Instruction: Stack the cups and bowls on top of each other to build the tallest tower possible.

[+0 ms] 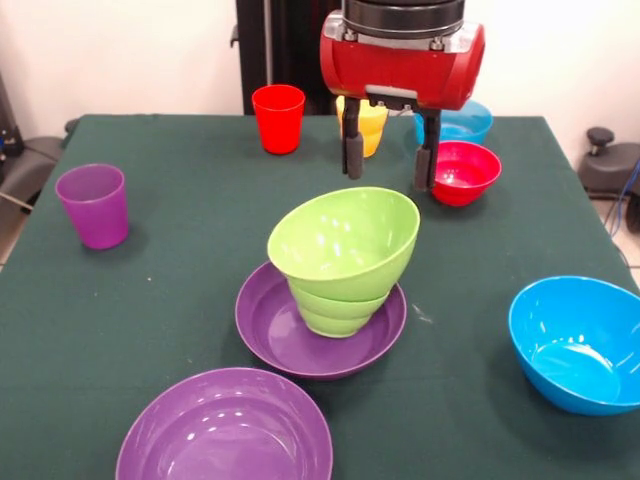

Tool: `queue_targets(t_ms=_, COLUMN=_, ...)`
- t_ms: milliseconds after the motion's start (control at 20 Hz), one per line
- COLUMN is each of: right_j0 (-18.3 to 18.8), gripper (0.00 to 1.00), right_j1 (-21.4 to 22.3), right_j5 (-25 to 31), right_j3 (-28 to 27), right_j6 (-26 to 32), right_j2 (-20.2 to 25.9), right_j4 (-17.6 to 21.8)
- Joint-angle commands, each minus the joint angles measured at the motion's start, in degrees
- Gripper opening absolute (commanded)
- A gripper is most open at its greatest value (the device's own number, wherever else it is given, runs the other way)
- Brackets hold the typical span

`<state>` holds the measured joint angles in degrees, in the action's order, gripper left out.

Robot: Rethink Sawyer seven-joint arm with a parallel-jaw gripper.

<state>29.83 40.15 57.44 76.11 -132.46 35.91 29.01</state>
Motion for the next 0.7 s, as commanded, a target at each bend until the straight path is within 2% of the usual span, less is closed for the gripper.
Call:
queue_targets(t_ms=50, right_j0=-1.0, gripper=1.0, right_j1=-1.17, right_j5=1.39, right_j3=2.22, right_j6=5.49, right_j2=-2.39, right_j4=0.88)
queue_targets(t_ms=450, right_j0=-0.9, gripper=1.0, right_j1=-2.35, right_j5=0.74, right_j3=0.15, right_j6=5.57, right_j2=-2.0, right_j4=0.89)
queue_targets(t_ms=550, right_j0=-1.85, gripper=1.0, right_j1=-4.83, right_j5=1.33, right_j3=-4.65, right_j6=6.45, right_j2=-2.19, right_j4=2.59)
queue_targets(t_ms=700, right_j0=-2.46, gripper=1.0, right_j1=-10.53, right_j5=4.0, right_j3=-14.04, right_j6=11.1, right_j2=-1.14, right_j4=4.29)
